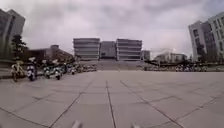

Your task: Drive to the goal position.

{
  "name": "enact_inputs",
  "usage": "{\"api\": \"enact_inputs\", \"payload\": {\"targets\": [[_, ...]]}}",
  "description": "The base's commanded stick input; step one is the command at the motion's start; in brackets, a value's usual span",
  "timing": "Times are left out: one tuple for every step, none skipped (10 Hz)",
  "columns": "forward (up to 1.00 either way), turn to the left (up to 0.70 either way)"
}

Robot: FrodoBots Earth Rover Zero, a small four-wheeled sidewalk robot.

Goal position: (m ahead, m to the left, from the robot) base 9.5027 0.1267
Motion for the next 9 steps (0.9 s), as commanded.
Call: {"api": "enact_inputs", "payload": {"targets": [[0.7, 0.0], [0.7, 0.0], [0.7, 0.0], [0.7, 0.0], [0.7, 0.0], [0.7, 0.0], [0.7, 0.0], [0.7, 0.0], [0.7, 0.0]]}}
